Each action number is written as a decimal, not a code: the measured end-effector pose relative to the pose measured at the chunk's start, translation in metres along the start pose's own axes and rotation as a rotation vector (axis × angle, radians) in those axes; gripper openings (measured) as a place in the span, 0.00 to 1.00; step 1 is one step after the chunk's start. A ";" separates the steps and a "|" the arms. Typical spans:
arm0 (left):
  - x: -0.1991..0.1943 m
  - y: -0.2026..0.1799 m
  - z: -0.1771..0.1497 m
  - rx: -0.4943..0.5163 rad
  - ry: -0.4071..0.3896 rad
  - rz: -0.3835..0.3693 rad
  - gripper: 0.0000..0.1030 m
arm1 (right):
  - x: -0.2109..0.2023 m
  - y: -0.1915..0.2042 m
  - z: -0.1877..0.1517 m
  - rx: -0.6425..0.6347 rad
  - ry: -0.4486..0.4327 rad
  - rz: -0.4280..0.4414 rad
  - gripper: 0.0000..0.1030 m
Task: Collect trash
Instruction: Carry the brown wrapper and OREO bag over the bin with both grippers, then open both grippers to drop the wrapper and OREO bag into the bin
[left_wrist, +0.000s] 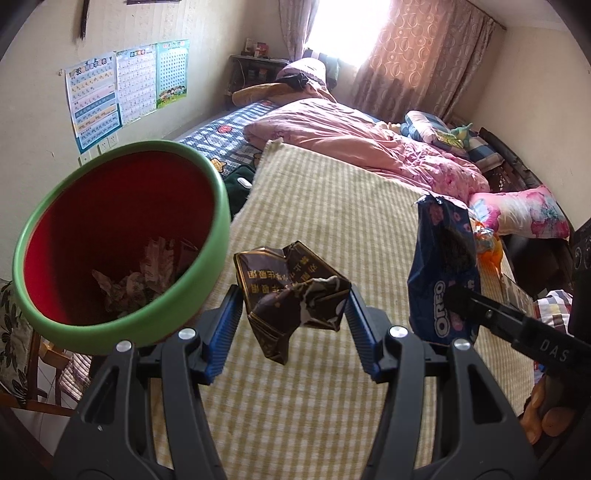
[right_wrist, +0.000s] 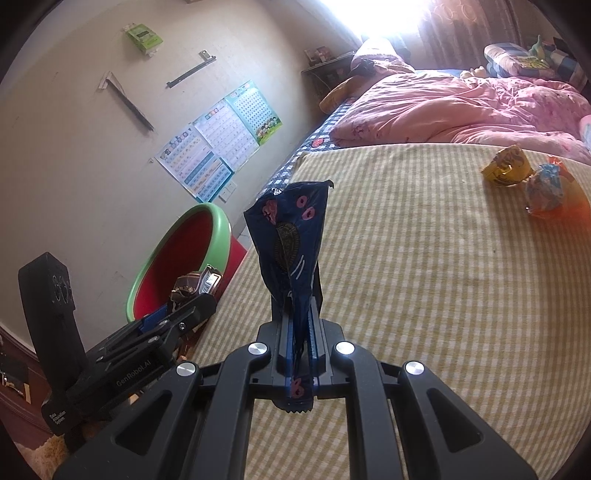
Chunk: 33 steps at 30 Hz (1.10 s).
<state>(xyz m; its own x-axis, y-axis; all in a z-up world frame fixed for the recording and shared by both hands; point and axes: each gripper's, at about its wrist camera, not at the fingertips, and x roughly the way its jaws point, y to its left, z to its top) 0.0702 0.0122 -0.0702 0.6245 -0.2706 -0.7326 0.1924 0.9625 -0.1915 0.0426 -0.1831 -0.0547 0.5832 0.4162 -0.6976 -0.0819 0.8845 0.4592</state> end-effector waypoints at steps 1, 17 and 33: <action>0.000 0.001 0.001 -0.002 -0.002 0.001 0.52 | 0.002 0.003 0.000 -0.003 0.001 0.002 0.08; -0.022 0.069 0.016 -0.041 -0.059 0.060 0.52 | 0.036 0.063 0.005 -0.055 0.020 0.034 0.08; -0.006 0.131 0.033 -0.058 -0.035 0.082 0.52 | 0.075 0.108 0.023 -0.067 0.030 0.069 0.08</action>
<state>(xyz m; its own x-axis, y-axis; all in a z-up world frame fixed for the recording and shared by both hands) 0.1163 0.1397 -0.0692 0.6624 -0.1900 -0.7246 0.0958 0.9808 -0.1696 0.0956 -0.0610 -0.0445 0.5502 0.4822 -0.6817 -0.1755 0.8650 0.4701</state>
